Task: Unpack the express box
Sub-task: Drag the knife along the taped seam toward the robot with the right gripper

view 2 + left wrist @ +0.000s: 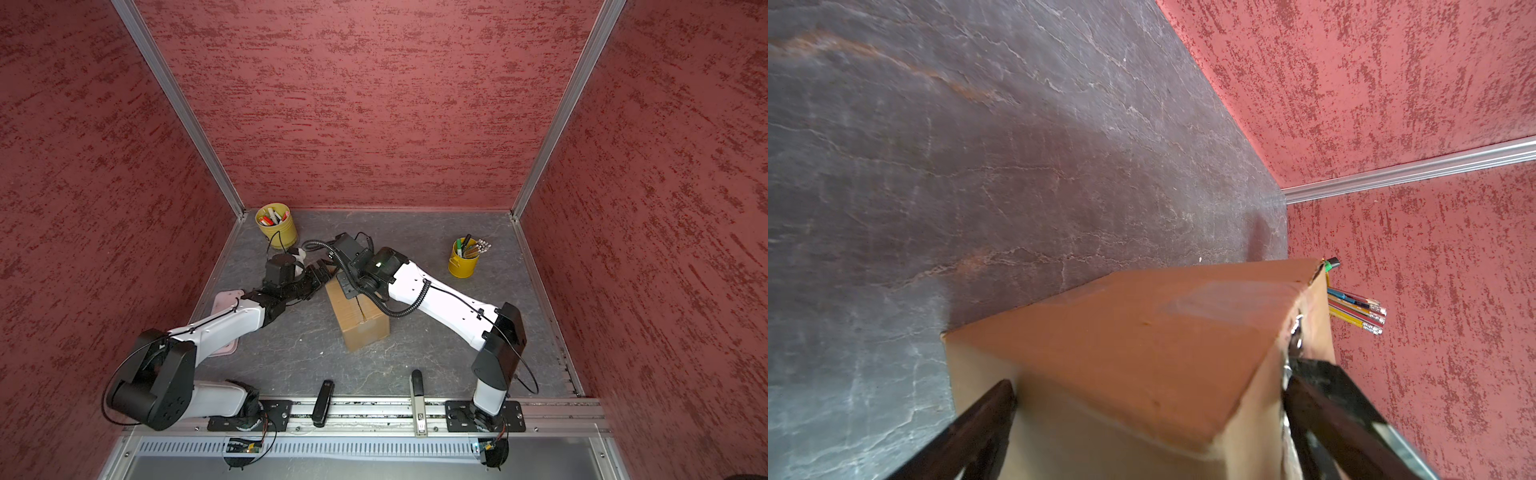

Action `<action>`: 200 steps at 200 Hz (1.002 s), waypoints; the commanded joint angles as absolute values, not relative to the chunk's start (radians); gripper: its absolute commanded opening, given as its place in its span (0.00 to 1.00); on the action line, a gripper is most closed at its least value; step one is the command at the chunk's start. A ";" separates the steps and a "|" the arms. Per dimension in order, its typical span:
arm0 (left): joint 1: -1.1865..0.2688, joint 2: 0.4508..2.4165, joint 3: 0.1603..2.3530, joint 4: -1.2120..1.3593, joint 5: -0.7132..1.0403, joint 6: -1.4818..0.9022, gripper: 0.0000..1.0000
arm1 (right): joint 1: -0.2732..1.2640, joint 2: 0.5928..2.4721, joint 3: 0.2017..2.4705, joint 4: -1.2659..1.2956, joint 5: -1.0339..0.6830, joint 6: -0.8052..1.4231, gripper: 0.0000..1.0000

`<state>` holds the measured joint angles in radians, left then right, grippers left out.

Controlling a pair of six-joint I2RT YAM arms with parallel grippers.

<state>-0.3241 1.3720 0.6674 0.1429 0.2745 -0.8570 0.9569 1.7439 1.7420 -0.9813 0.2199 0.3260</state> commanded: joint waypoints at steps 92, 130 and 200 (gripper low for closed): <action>-0.316 1.413 0.660 0.077 0.201 -0.871 1.00 | 0.996 1.710 1.763 -1.092 0.267 0.378 0.00; -0.318 1.420 0.664 0.077 0.197 -0.870 1.00 | 1.001 1.699 1.759 -1.110 0.272 0.390 0.00; -0.318 1.428 0.666 0.078 0.186 -0.873 1.00 | 1.014 1.671 1.738 -1.137 0.276 0.424 0.00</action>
<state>-0.3248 1.3895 0.6720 0.1589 0.2577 -0.8677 1.0012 1.7164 1.7439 -1.0855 0.2520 0.3878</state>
